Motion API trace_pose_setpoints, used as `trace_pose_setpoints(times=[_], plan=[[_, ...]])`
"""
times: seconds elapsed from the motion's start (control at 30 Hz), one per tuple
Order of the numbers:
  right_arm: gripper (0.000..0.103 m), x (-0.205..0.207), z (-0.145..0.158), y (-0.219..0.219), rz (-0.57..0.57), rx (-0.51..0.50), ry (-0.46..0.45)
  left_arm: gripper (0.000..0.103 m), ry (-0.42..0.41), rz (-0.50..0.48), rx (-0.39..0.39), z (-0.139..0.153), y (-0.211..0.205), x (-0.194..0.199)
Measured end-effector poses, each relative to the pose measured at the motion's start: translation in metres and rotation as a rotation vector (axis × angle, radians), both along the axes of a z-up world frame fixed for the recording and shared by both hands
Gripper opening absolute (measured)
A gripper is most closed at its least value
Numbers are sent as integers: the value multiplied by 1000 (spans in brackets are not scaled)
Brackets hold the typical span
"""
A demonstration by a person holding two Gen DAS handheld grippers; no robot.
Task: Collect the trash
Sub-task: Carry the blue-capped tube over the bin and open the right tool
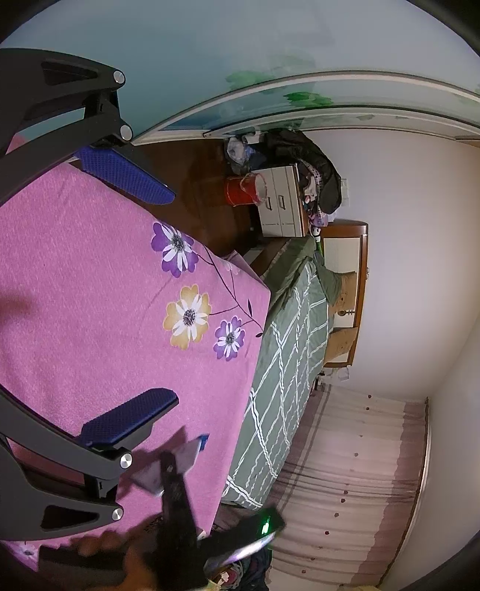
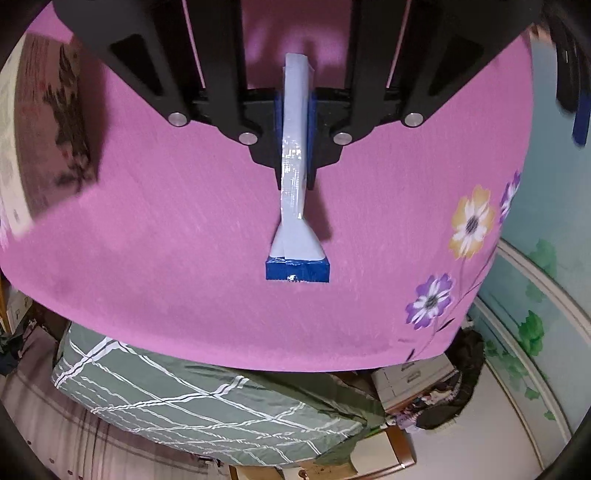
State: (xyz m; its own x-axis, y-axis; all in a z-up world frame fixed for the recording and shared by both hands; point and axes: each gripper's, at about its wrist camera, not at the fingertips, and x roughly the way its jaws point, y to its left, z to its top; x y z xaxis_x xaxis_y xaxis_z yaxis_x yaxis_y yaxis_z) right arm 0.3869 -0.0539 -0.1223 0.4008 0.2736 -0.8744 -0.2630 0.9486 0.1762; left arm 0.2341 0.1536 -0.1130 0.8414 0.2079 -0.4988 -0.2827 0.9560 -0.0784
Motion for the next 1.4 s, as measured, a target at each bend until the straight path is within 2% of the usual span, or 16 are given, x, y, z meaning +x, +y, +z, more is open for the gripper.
trace_pose_setpoints(times=[0.23,0.4,0.53,0.73,1.07,1.13,1.2,1.4], plan=[[9,-75,30,-42,36,32,-84,98,2,-4,11,-1,-2,0],[9,-130,46,-91,25,60,-123,98,1,-14,30,-1,-7,-1],[9,-167,53,-144,-60,46,-143,98,-1,-38,42,1,-15,-1],[9,-208,54,-229,-255,-42,-184,98,34,-109,39,4,-44,-3],[11,-247,8,-360,-551,-113,-117,98,45,-319,28,18,-149,-13],[19,-250,1,-373,-582,-117,-109,98,48,-355,37,21,-174,-13],[40,-256,-3,-385,-611,-115,-117,98,54,-381,49,21,-194,-13],[47,-263,-4,-403,-636,-92,-145,98,96,-460,76,14,-254,-11]])
